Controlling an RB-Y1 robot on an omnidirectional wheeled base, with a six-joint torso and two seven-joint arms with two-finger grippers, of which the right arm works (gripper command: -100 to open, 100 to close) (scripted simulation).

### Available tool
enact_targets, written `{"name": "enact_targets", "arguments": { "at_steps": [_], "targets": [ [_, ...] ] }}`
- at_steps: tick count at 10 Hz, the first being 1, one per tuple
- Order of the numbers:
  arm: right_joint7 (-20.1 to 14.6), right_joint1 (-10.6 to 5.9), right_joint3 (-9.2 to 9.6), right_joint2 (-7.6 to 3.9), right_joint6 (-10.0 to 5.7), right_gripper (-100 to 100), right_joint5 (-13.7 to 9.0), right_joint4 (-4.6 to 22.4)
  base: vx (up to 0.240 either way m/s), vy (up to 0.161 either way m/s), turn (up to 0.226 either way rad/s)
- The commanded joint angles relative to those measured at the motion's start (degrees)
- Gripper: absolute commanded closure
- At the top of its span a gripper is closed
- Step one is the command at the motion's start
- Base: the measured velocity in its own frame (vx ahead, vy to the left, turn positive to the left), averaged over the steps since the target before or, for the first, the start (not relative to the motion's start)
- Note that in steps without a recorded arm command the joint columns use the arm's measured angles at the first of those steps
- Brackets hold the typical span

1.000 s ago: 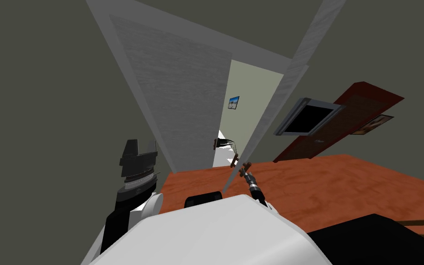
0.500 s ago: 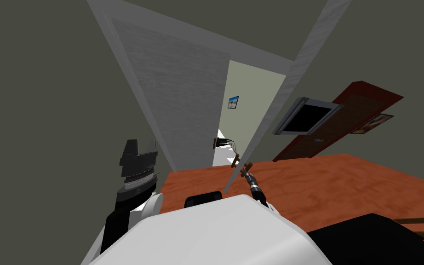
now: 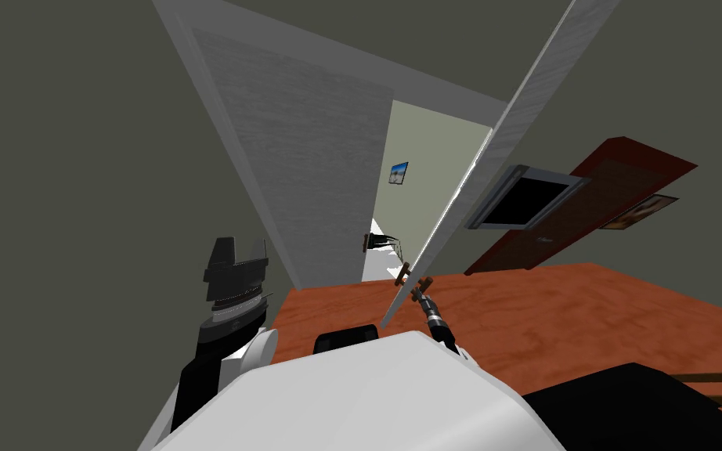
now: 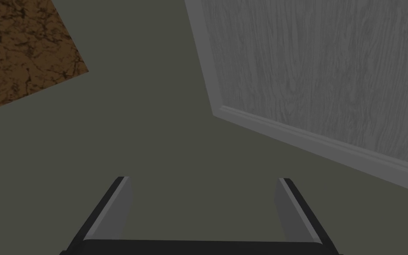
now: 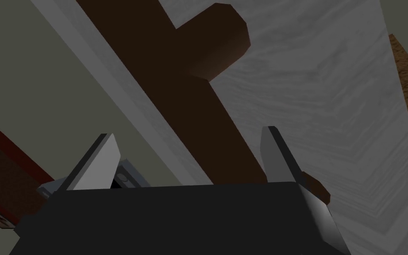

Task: Pull the door open

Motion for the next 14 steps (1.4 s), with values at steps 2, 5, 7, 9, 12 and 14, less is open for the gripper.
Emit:
{"name": "enact_targets", "arguments": {
  "at_steps": [2,5,7,9,12,14],
  "targets": [
    [-3.45,-0.36,-0.22,-0.52,0.22,100,-1.55,-0.2,-0.041,-0.013,0.018],
    [-5.7,-0.35,0.2,-0.69,0.19,100,-2.32,-0.15,-0.026,-0.01,0.01],
    [-6.86,-0.36,0.43,-0.76,0.17,100,-2.71,-0.13,-0.016,-0.002,0.015],
    [-8.03,-0.38,0.66,-0.83,0.16,100,-3.11,-0.11,-0.017,-0.002,0.018],
    [-10.35,-0.41,1.13,-0.98,0.12,100,-3.89,-0.07,-0.011,-0.01,0.012],
    [-11.52,-0.42,1.36,-1.06,0.11,100,-4.29,-0.05,-0.015,-0.009,0.012]
  ]
}}
